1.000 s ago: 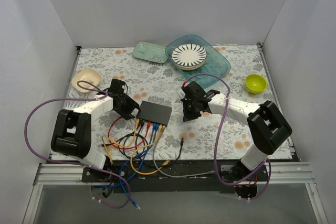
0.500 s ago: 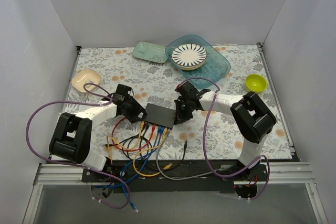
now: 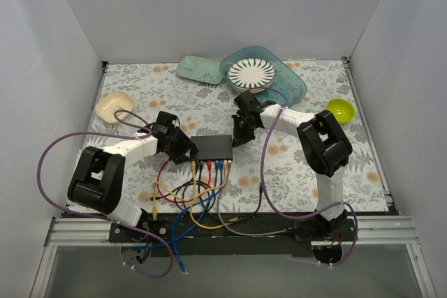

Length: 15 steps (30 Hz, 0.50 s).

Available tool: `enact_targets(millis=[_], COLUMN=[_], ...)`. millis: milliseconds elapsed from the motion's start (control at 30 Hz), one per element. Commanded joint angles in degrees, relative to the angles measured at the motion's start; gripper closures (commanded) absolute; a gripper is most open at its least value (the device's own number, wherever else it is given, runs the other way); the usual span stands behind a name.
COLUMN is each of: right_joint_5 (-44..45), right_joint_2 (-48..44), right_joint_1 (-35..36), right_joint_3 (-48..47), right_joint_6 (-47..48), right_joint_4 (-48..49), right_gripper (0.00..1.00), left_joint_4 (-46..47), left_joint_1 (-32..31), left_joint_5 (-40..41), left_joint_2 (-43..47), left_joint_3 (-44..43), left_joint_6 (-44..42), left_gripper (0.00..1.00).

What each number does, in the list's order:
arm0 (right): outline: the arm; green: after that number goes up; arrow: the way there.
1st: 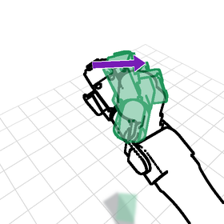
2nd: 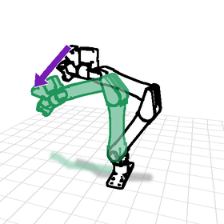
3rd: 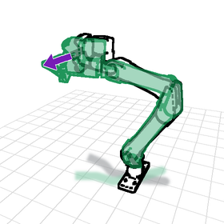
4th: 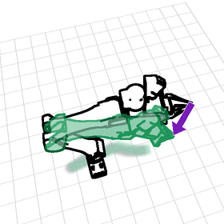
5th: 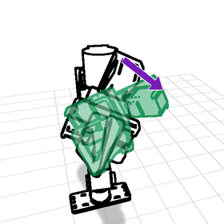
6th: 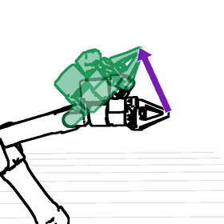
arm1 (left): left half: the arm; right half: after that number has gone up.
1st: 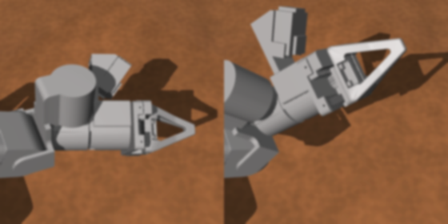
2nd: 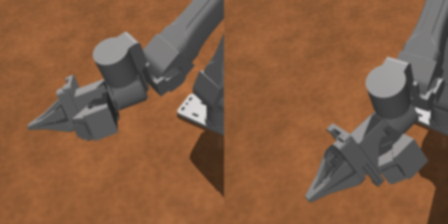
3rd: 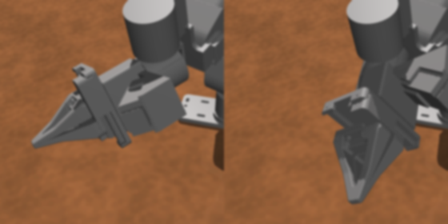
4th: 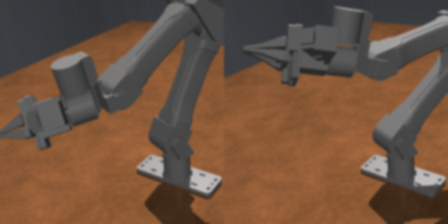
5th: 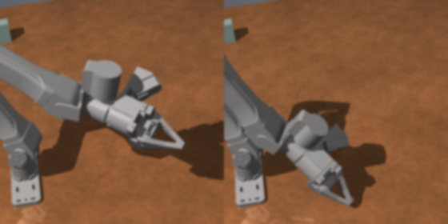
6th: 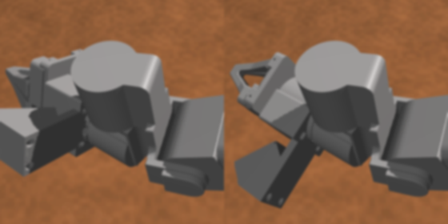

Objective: Pull the plug from the switch port

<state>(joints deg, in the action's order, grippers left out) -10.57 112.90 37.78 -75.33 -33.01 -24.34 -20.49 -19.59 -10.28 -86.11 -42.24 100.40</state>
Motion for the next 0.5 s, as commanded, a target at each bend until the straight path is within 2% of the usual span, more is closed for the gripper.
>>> enact_targets(millis=[0, 100, 267, 367, 433, 467], right_joint_5=[0.11, 1.94, 11.96, 16.62, 17.33, 17.16], right_joint_2=[3.29, 2.42, -8.38, -16.12, -21.2, -22.71], right_joint_1=[0.89, 0.89, 0.81, 0.89, 0.8, 0.89], right_joint_3=[-7.01, -7.81, -3.7, 2.63, 7.53, 9.13], right_joint_6=[1.02, 1.72, 3.48, 4.53, 5.67, 6.03], right_joint_4=[5.27, 3.34, -0.8, -0.01, 0.78, 1.22], right_gripper=[0.99, 0.99, 0.99, 0.94, 0.84, 0.78], left_joint_4=[-1.22, -2.62, -5.79, -6.4, -6.32, -6.32], left_joint_1=[-2.82, -2.47, -1.41, -0.71, -0.62, -0.53], left_joint_5=[-5.89, -4.66, 1.57, 4.56, 4.92, 4.84], left_joint_2=[-4.5, -5.65, 0.65, 3.65, 4.28, 4.54], left_joint_3=[-1.7, -4.24, -6.54, -7.86, -8.56, -8.82], left_joint_6=[0.41, 0.32, 0.15, -0.56, -0.64, -0.64], left_gripper=[0.52, 0.52, 0.46, 0.39, 0.35, 0.29])
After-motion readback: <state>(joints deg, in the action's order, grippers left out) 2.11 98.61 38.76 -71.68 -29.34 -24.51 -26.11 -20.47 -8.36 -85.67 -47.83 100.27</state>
